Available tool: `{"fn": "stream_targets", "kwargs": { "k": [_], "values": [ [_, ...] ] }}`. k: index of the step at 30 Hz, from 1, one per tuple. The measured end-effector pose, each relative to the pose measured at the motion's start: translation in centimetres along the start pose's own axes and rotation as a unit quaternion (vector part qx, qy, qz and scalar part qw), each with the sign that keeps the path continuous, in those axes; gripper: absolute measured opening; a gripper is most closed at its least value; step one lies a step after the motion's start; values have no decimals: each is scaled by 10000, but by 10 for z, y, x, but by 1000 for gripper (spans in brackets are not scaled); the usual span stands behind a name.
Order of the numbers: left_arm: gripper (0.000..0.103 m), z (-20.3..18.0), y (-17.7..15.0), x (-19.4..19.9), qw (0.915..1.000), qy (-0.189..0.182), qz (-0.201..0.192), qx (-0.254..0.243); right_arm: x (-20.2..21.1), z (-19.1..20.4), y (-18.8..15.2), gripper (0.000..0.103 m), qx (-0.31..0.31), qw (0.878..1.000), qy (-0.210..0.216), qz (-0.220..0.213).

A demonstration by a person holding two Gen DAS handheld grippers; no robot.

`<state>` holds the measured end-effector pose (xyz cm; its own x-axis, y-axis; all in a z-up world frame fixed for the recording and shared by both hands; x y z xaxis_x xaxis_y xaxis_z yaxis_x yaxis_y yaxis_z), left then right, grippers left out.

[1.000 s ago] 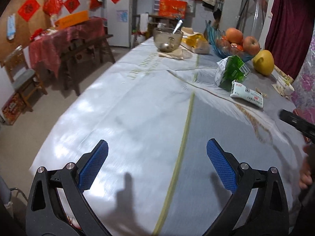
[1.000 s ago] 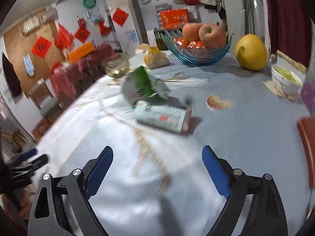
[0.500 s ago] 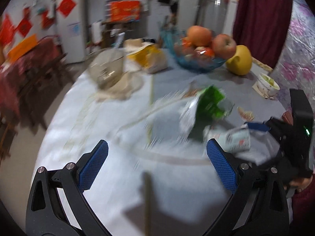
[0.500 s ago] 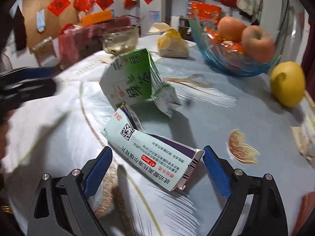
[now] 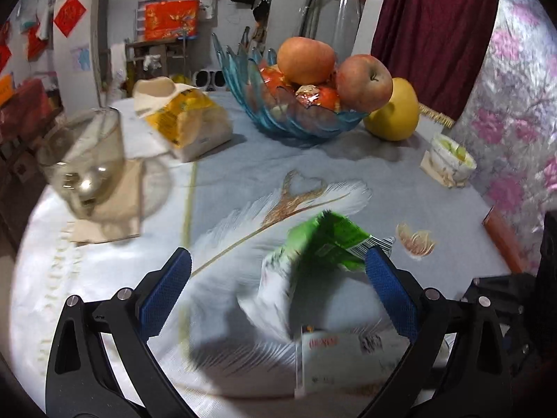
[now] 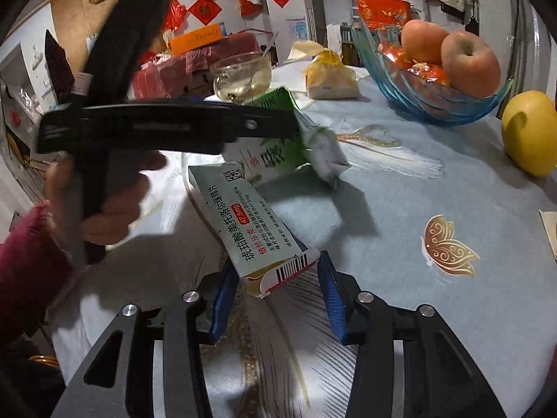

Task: Collect trash
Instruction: 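Grasp the green tea carton with the left gripper while the right grasps the white medicine box, then lift the green carton and the white medicine box off the table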

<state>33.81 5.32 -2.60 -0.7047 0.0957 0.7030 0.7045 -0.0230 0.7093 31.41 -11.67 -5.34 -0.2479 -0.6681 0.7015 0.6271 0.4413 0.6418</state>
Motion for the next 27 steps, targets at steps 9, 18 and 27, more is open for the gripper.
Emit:
{"fn": "stream_targets", "kwargs": {
  "k": [9,18,27],
  "values": [
    [47,-15,-11,-12,9986,-422,95,-310,-7,-8,-3,46,-192,9995,-162,182],
    [27,4,-14,21,9988,-418,-110,215,6,-5,-6,45,-318,9994,-123,-17],
    [26,54,-54,131,9967,139,-379,701,39,35,-24,45,-375,9968,202,-678]
  ]
}}
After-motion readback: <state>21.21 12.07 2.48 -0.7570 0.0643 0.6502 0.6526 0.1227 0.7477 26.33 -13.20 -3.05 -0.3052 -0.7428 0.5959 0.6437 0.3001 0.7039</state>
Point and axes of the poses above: each gripper's, at about its wrist camera, not at the fingertips, and x roughly against the way its jaws point, z to its left, y to its top, the point moved 1 cm from there along -x, roughly the way its jaws point, and after that the axes turned 12 degrees about y, right-handed, at the moved point
